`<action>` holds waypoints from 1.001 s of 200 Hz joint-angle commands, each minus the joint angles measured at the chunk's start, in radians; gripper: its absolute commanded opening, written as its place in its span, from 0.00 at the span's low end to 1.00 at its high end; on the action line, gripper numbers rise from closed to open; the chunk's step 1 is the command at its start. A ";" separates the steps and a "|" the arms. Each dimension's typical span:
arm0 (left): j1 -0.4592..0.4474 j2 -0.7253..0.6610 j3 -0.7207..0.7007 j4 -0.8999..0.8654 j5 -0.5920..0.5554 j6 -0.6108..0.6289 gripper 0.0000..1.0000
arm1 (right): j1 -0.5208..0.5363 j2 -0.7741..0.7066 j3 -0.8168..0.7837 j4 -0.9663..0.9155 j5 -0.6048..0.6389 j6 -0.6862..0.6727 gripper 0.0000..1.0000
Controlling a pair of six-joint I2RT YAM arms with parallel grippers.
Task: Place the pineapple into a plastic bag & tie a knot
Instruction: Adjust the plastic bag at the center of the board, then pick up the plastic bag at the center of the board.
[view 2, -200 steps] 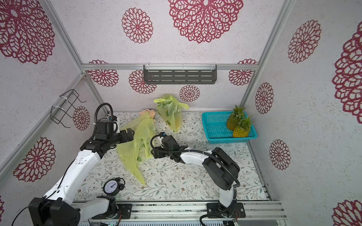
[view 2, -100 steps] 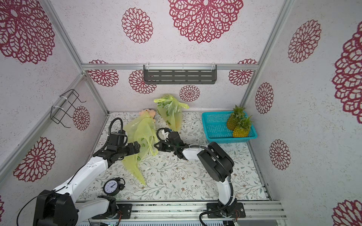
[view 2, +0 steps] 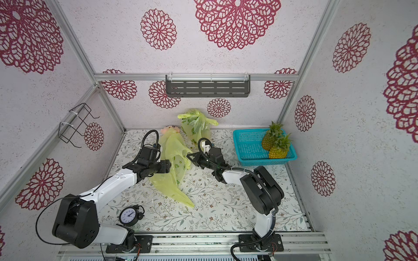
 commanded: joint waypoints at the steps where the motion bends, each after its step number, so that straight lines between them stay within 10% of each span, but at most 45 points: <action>1: -0.014 0.027 0.026 0.037 0.075 0.013 0.77 | -0.013 -0.040 -0.012 0.077 -0.022 0.063 0.00; 98: -0.081 0.114 -0.010 0.099 0.041 -0.168 0.66 | -0.039 -0.085 -0.056 0.216 -0.016 0.164 0.00; 160: -0.099 0.003 -0.006 0.023 -0.075 -0.086 0.00 | -0.128 -0.169 -0.087 0.010 0.017 -0.002 0.00; 200: -0.097 -0.137 0.057 -0.251 0.108 -0.013 0.00 | -0.172 -0.190 0.050 -0.399 0.048 -0.298 0.00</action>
